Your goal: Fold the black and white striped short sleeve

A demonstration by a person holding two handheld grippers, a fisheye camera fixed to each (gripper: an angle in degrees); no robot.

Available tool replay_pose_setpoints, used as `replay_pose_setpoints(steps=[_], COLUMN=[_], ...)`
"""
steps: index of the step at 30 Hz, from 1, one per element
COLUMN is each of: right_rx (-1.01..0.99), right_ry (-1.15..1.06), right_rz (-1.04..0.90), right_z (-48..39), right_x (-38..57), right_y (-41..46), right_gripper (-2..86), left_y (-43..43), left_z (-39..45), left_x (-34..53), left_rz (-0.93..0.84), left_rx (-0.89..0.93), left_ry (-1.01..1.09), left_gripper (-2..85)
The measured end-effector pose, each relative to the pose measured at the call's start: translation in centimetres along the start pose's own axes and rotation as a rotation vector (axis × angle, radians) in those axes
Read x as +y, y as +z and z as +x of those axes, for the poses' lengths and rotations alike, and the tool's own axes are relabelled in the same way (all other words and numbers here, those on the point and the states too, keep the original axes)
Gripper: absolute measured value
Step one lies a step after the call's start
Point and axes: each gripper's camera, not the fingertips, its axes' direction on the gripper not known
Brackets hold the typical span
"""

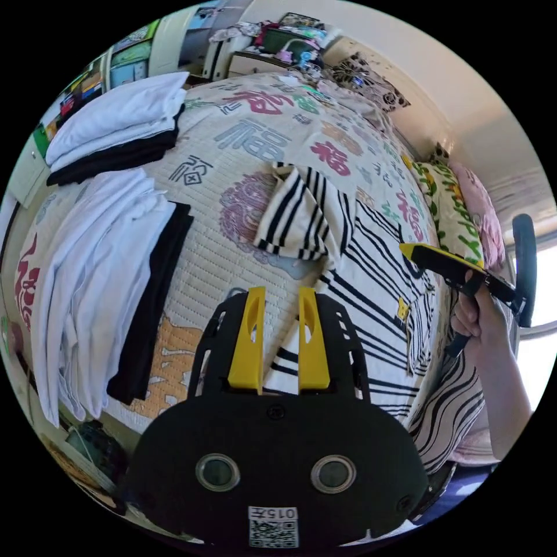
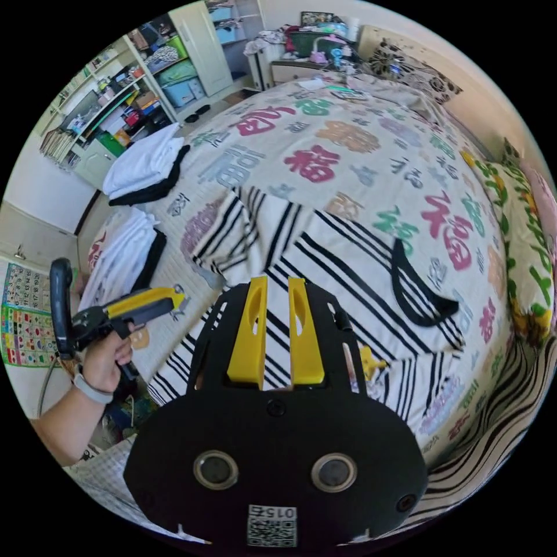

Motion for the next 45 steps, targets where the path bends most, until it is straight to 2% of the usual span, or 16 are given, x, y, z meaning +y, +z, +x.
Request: replay_pose_setpoints(steps=[5,8,10,13,17,20,22,26,32,36,40,45], right_rx=[0.005,0.023,0.059,0.106,0.143,0.153,0.171,0.142,-0.042,-0.092,-0.038,-0.011], right_ry=[-0.08,-0.118,-0.139,-0.164,-0.166,-0.131,-0.205,-0.208,-0.117,-0.024,0.082,0.186], right_rz=[-0.03,-0.081,-0.122,-0.187,-0.323,-0.325,-0.324,-0.312,-0.098,0.009,-0.036,-0.121], right_z=[-4.5,-6.6,-7.7,-9.0,-9.9,-9.7,-9.9,-8.4,-0.2,9.1,17.2,23.8], right_x=[-8.9,-13.2,-15.9,-18.8,-20.7,-21.3,-21.3,-21.6,-20.2,-14.5,-6.6,0.7], right_y=[5.9,9.8,12.6,16.1,21.0,22.0,22.3,21.6,12.5,4.6,1.5,3.2], right_gripper=[6.7,6.9,7.0,7.2,6.9,6.0,3.4,0.4,-0.4,-0.4,-0.3,0.3], left_y=[0.7,1.9,1.8,0.1,-0.7,-1.2,-1.6,-2.9,-7.1,-8.5,-5.0,1.5], left_z=[-2.8,-2.4,-2.3,-3.7,-5.0,-4.9,-4.4,-3.3,1.8,8.5,14.2,18.4], left_x=[-3.8,-6.0,-6.4,-4.9,-2.6,-2.1,-2.2,-2.2,-1.8,0.0,3.8,7.5], left_rz=[0.04,0.02,0.01,0.041,0.051,0.066,0.071,0.1,0.202,0.223,0.116,-0.04], left_rx=[0.09,0.072,0.024,0.094,0.125,0.122,0.11,0.095,0.117,0.152,0.196,0.165], left_ry=[-0.151,-0.134,-0.095,-0.105,-0.144,-0.146,-0.139,-0.101,0.065,0.272,0.425,0.537], left_gripper=[8.7,7.4,3.5,0.5,-0.4,-0.6,-0.7,-0.7,-0.7,-0.7,-0.5,0.6])
